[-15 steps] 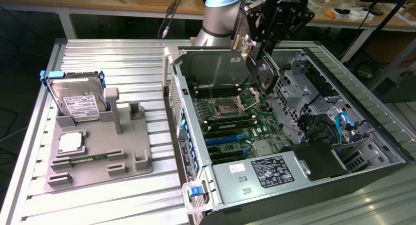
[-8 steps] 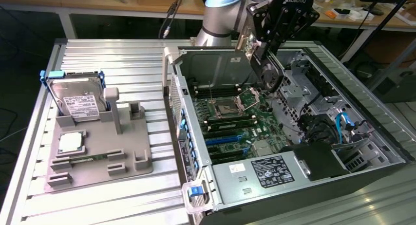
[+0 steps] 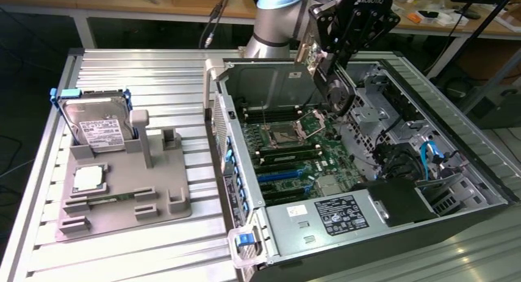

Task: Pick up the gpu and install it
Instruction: 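Pick up the gpu and move the gpu toward the slot, then insert the gpu into the slot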

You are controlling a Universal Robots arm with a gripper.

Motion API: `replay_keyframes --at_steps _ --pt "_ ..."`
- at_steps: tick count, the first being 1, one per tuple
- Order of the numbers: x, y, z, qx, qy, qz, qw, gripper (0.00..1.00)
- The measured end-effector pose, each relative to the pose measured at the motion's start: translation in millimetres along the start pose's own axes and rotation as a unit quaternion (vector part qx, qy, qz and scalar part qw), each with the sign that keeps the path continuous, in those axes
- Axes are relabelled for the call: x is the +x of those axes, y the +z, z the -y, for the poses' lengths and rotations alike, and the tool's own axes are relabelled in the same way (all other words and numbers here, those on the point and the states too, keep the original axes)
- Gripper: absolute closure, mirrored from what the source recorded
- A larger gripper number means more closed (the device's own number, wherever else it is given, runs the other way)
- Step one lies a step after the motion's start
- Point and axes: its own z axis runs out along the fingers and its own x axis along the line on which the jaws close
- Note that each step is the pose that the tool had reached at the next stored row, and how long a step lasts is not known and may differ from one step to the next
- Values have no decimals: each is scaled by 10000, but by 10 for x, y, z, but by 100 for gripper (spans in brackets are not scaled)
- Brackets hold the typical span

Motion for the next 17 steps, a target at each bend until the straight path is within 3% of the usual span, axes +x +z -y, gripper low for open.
replay_keyframes --at_steps 5,7,12,17 --pt "-1 0 0 0 -5 0 10000 73" --pt "-1 0 0 -4 -240 -7 9997 73" --pt "-1 1 0 -13 -863 -25 9963 73" --pt "-1 5 0 -21 -1320 -38 9912 73"
